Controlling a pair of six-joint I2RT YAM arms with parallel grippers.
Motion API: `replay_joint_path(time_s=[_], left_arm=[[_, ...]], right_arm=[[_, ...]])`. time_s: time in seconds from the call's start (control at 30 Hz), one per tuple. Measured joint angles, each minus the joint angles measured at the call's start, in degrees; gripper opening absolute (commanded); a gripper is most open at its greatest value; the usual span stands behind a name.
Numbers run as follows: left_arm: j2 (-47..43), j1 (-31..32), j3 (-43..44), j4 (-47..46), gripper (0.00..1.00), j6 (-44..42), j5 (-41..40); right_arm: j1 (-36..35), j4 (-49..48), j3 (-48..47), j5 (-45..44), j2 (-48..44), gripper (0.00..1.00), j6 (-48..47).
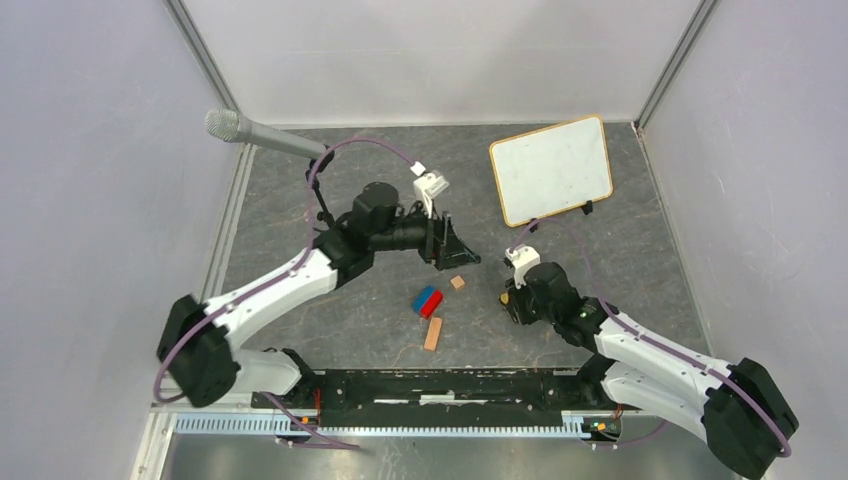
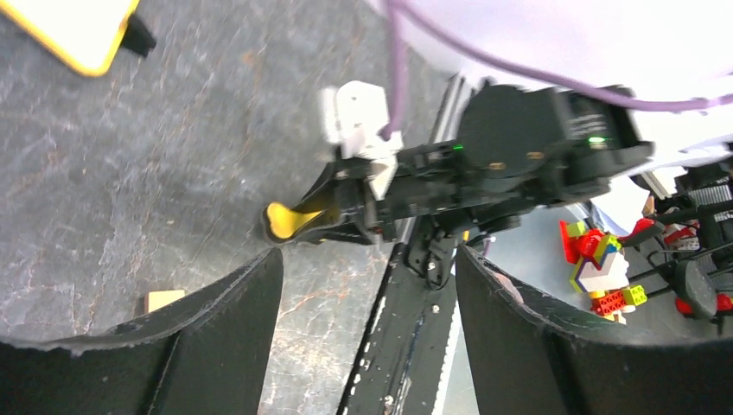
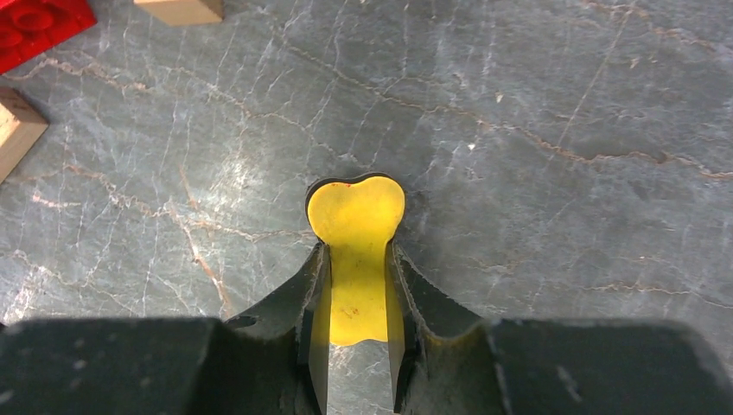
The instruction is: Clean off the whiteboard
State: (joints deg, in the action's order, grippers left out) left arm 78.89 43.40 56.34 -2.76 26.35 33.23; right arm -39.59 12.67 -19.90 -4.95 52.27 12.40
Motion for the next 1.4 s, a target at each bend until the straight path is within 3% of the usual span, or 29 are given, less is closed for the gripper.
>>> replay_joint_path(time_s=[0.17, 0.23, 0.27, 0.47, 0.53, 0.6, 0.77, 0.83, 1.13, 1.4], left_arm=[[-10.2, 0.0, -1.6, 1.0, 0.80, 0.1, -0.4], [-12.2, 0.0, -2.0, 1.9, 0.80, 0.1, -1.0], [-13.0, 0.0, -2.1, 2.4, 0.80, 0.1, -1.4], [-16.5, 0.0, -3.8, 3.7, 0.80, 0.9, -2.2], [-18.5, 0.0, -4.2, 3.6, 0.81, 1.9, -1.7], [-21.0, 0.0, -4.2, 3.3, 0.82, 3.0, -1.1], [-30.1, 0.0, -4.0, 3.7, 0.89, 3.3, -1.0], [-33.8, 0.0, -3.1, 5.0, 0.99, 3.1, -1.8], [-42.7, 0.0, 8.1, 16.1, 1.00, -3.4, -10.9], [-47.2, 0.0, 11.6, 22.8, 1.00, -7.5, -17.7]], right_arm=[[-1.9, -0.6, 1.2, -0.1, -0.6, 0.12, 0.5], [-2.1, -0.9, 1.3, -0.1, -0.7, 0.19, 0.7], [-2.3, -1.0, 1.3, -0.1, -0.9, 0.25, 0.7], [-2.4, -1.3, 1.3, -0.2, -1.6, 0.80, 0.9], [-2.4, -1.0, 1.3, -0.3, -2.3, 0.92, 0.6], [-2.4, 0.1, 0.7, -0.7, -3.3, 0.98, -0.1], [-2.4, 6.0, -5.4, -3.8, -6.3, 0.98, -1.7], [-2.4, 8.6, -10.0, -5.6, -8.3, 0.98, -2.6], [-2.4, 11.7, -28.3, -13.5, -22.3, 0.98, -7.4], [-2.4, 8.2, -31.3, -14.6, -30.4, 0.98, -10.5]])
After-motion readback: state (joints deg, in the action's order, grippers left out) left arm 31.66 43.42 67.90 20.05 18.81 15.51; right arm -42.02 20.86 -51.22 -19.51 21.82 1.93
